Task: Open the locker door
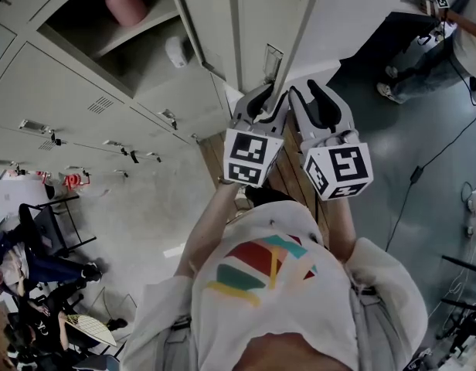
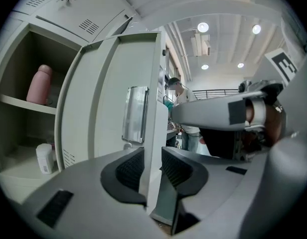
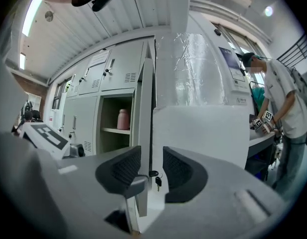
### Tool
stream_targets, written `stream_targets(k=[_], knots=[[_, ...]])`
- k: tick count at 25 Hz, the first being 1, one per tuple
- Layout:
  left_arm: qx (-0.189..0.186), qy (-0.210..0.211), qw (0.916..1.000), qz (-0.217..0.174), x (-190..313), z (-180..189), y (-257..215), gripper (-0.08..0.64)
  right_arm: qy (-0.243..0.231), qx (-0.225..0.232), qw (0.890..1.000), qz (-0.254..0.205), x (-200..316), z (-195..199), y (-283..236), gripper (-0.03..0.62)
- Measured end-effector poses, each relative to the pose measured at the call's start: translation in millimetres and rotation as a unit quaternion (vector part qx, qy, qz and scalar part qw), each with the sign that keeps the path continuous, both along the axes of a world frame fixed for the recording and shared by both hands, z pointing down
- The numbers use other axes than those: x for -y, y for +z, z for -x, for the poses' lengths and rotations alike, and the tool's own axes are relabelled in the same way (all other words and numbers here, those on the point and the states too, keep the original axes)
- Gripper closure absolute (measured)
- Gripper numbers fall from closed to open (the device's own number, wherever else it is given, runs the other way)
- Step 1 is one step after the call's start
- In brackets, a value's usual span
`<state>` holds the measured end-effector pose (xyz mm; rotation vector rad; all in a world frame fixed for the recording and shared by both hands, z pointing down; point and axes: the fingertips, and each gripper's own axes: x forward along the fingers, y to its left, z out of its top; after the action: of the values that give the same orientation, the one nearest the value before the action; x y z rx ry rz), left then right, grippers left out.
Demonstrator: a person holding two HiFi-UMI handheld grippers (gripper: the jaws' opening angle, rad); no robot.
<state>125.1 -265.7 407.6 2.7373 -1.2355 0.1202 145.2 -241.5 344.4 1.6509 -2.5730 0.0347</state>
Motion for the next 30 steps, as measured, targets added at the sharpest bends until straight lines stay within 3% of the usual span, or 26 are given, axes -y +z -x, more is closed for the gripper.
stream_targets(k=[9, 14, 20, 24, 30], knots=[[0.007, 0.01, 0.9999, -0.003, -3, -1, -2, 0.459, -0.017, -0.014, 1.0, 0.02, 22, 18, 9, 0.426], [0.003, 0.018, 0.9998, -0.005, -7, 3, -3, 0.453, -0.032, -0.025, 0.999, 0.018, 18, 25, 8, 0.449], [-0.031, 0.012, 0.9974, 0.064, -8, 6, -3, 0.453, -0.028, -0.03, 0.999, 0.017, 16, 28, 8, 0.467], [-0.093, -0.034, 0.985, 0.142, -10, 19, 7, 0.453, -0.006, -0.039, 0.999, 0.016, 24, 22, 10, 0.506], [-0.066, -0.054, 0.9866, 0.139, -17, 33, 30, 0.453, -0.031, -0.035, 0.999, 0.016, 23, 25, 10, 0.502]])
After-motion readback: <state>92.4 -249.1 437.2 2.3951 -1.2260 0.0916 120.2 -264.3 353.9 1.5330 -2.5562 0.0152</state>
